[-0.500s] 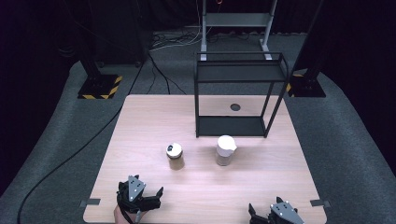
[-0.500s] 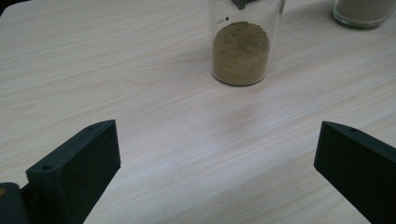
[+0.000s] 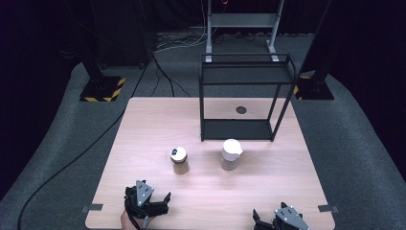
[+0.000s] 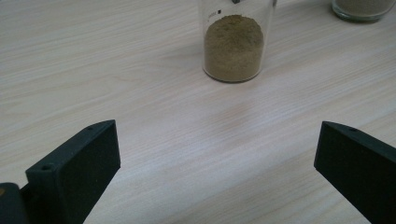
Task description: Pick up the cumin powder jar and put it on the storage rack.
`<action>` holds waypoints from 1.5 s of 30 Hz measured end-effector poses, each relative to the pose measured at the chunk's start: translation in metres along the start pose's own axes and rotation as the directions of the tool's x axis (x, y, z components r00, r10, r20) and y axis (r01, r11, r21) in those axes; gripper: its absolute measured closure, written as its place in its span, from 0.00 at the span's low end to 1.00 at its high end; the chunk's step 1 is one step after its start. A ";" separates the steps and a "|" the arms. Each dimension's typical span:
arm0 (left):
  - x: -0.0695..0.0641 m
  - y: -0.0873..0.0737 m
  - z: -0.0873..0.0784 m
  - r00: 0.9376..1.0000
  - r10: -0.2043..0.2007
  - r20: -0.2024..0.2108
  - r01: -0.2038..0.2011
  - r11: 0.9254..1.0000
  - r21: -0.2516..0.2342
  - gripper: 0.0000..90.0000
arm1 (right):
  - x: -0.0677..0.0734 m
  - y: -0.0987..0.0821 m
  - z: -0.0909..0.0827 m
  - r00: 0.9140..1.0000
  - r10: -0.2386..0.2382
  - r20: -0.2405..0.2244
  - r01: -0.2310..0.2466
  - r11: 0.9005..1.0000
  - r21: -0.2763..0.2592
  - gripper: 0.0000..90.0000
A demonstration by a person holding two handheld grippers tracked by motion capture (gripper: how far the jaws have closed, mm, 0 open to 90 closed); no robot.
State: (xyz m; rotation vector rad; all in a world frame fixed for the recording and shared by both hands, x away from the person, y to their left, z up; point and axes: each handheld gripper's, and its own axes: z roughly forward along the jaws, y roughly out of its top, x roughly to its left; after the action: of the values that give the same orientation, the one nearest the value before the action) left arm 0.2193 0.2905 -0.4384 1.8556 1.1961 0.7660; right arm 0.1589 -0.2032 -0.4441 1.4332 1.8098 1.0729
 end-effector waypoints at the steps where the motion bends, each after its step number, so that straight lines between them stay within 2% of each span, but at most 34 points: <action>1: 0.000 0.000 0.001 1.000 0.002 0.002 -0.002 1.000 0.001 0.00 | 0.000 0.000 0.001 1.000 0.000 -0.004 0.000 1.000 0.001 0.00; 8: -0.005 0.007 0.016 1.000 0.022 0.011 -0.022 1.000 -0.006 0.00 | -0.001 -0.001 0.003 1.000 -0.008 -0.013 0.008 1.000 0.006 0.00; 11: -0.007 0.012 0.024 0.999 0.029 0.033 -0.029 1.000 -0.011 0.00 | -0.003 -0.002 0.002 1.000 -0.006 -0.006 0.006 1.000 -0.002 0.00; 16: -0.010 0.024 0.041 0.995 0.077 0.060 -0.077 0.997 -0.007 0.00 | -0.003 -0.003 -0.001 1.000 -0.005 0.004 0.005 1.000 -0.011 0.00; 21: -0.003 0.034 0.057 0.995 0.057 0.077 -0.057 0.998 -0.003 0.00 | -0.006 -0.003 -0.002 1.000 0.001 0.009 -0.001 1.000 -0.016 0.00; 24: -0.002 0.041 0.066 0.996 0.053 0.068 -0.054 0.998 0.009 0.00 | -0.006 -0.004 -0.001 1.000 0.002 0.002 -0.002 1.000 -0.017 0.00; 28: 0.001 0.049 0.077 0.996 0.048 0.074 -0.049 0.999 0.006 0.00 | -0.006 -0.004 0.000 1.000 0.001 -0.005 -0.001 1.000 -0.015 0.00; 33: 0.003 0.061 0.093 0.991 0.088 0.098 -0.090 0.996 0.014 0.00 | -0.004 -0.007 -0.002 1.000 0.005 0.008 -0.004 0.999 -0.038 0.00; 36: 0.004 0.068 0.101 0.990 0.097 0.104 -0.099 0.995 0.015 0.00 | -0.004 -0.008 -0.002 1.000 0.006 0.013 -0.005 0.999 -0.044 0.00; 42: 0.005 0.078 0.115 0.990 0.087 0.109 -0.089 0.996 0.012 0.00 | -0.005 -0.009 -0.002 1.000 0.009 0.012 -0.008 0.999 -0.047 0.00; 43: 0.003 0.077 0.117 0.993 0.077 0.092 -0.078 0.997 0.005 0.00 | -0.005 -0.010 -0.002 1.000 0.009 0.013 -0.009 0.999 -0.049 0.00; 44: 0.003 0.077 0.117 0.993 0.077 0.092 -0.078 0.997 0.005 0.05 | -0.005 -0.010 -0.002 1.000 0.009 0.013 -0.009 0.999 -0.049 0.00; 45: 0.009 0.072 0.119 0.993 0.048 0.112 -0.046 0.999 -0.017 0.05 | -0.005 -0.010 -0.002 1.000 0.009 0.014 -0.008 0.999 -0.051 0.00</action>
State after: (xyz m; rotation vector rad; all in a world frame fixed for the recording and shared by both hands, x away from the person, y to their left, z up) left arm 0.3512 0.2467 -0.4366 1.8946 1.0765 0.6846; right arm 0.1533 -0.2096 -0.4518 1.4165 1.7556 1.1025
